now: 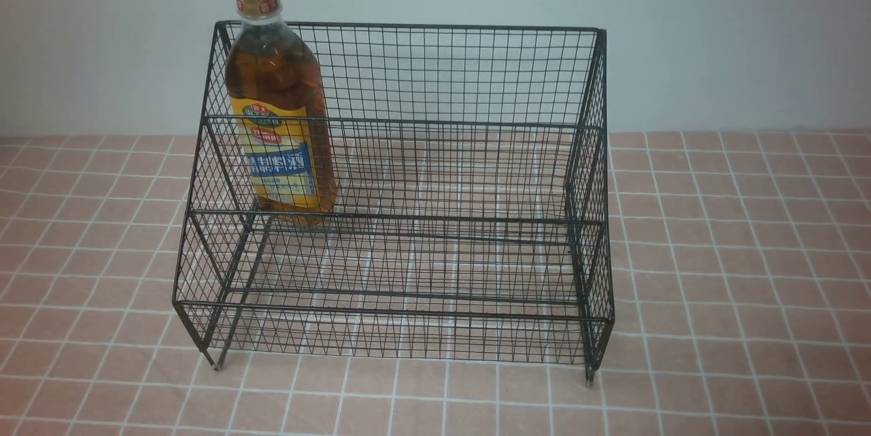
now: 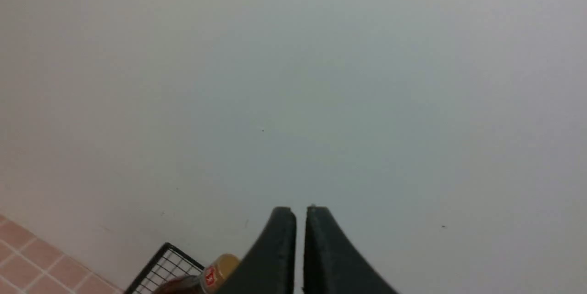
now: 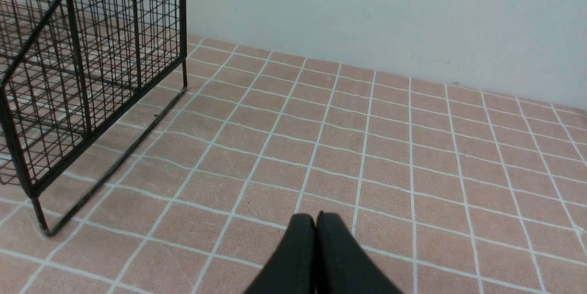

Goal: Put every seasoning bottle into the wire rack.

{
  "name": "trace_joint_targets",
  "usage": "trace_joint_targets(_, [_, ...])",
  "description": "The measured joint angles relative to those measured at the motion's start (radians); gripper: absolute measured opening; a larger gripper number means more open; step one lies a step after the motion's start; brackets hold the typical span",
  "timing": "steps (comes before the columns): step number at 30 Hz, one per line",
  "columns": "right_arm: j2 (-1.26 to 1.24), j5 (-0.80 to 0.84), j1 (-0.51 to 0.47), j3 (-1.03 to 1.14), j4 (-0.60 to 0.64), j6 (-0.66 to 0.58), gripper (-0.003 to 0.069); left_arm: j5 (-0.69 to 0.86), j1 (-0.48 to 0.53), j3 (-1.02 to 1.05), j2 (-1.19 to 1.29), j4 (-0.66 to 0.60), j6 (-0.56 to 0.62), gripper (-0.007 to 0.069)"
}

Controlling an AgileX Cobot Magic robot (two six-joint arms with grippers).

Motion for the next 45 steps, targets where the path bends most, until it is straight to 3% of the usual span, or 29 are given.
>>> trace_joint_targets(7, [0.0, 0.0, 0.0, 0.0, 0.0, 0.0, -0.0014, 0.038, 0.0, 0.0, 0.006, 0.023, -0.029, 0.0014])
trace_joint_targets(14, [0.0, 0.0, 0.0, 0.0, 0.0, 0.0, -0.0014, 0.226, 0.0, 0.0, -0.027, 0.309, -0.063, 0.0014])
trace_joint_targets(22, [0.0, 0.0, 0.0, 0.0, 0.0, 0.0, -0.0014, 0.509, 0.0, 0.0, -0.135, 0.776, -0.391, 0.0014])
trace_joint_targets(24, [0.0, 0.0, 0.0, 0.0, 0.0, 0.0, -0.0014, 0.56, 0.0, -0.001, -0.153, 0.842, -0.427, 0.0014])
trace_joint_targets(26, [0.0, 0.0, 0.0, 0.0, 0.0, 0.0, -0.0014, 0.787, 0.0, -0.002, -0.2, 1.019, -0.486, 0.0014])
trace_joint_targets(31, [0.0, 0.0, 0.0, 0.0, 0.0, 0.0, -0.0014, 1.084, 0.02, -0.002, -0.23, 1.188, -0.512, 0.0014])
trace_joint_targets(35, [0.0, 0.0, 0.0, 0.0, 0.0, 0.0, -0.0014, 1.258, 0.1, 0.012, -0.244, 1.286, -0.612, 0.0014])
trace_joint_targets(41, [0.0, 0.0, 0.0, 0.0, 0.0, 0.0, -0.0014, 1.365, 0.367, 0.17, -0.324, 1.514, -1.028, 0.0014])
trace_joint_targets(45, [0.0, 0.0, 0.0, 0.0, 0.0, 0.0, -0.0014, 1.417, 0.475, 0.295, -0.411, 1.674, -1.209, 0.0014])
